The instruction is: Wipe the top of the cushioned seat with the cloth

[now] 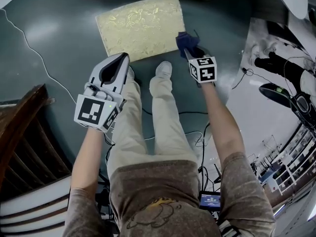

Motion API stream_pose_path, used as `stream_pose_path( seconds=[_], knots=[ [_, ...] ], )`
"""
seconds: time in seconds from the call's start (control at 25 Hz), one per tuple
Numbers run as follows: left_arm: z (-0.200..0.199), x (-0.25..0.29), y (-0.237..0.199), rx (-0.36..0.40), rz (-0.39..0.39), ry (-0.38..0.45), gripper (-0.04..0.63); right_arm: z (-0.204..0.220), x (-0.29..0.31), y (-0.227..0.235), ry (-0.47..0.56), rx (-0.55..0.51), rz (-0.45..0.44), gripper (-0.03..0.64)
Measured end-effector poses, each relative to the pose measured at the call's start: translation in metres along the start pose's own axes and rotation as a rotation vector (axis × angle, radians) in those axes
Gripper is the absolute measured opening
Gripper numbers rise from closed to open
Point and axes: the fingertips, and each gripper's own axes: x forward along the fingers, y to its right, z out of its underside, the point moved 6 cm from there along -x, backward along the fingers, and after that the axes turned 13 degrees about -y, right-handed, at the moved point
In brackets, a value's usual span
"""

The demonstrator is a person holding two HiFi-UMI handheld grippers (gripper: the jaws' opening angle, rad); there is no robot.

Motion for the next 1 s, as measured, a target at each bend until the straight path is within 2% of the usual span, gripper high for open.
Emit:
stream_pose_path(
  seconds=[0.2, 0.4, 0.64, 0.8, 1.0],
  knots=[
    [-0.009, 0.007, 0.015, 0.007, 0.004, 0.002, 0.017, 0.009, -0.015, 0.026, 0.022, 0.076, 0.017, 0.101],
    [-0.037, -0.002, 0.029, 0.031, 0.0, 0.027, 0.017, -0.004, -0.057, 0.036, 0.112, 0.119, 0.013, 0.1],
    [-0.094, -0.039, 0.054, 0.063, 0.014, 0.058, 0.017, -0.051, -0.167, 0.013, 0.325, 0.116, -0.031, 0.1],
    [-0.139, -0.074, 0.079, 0.103, 0.06, 0.067, 0.017, -0.086, -0.259, -0.015, 0.493, 0.106, -0.067, 0.1],
    [-0.194, -0.125, 0.106, 0.187, 0.091, 0.097, 0.017, -0.12, -0.363, -0.056, 0.662, 0.06, -0.116, 0.101]
  ],
)
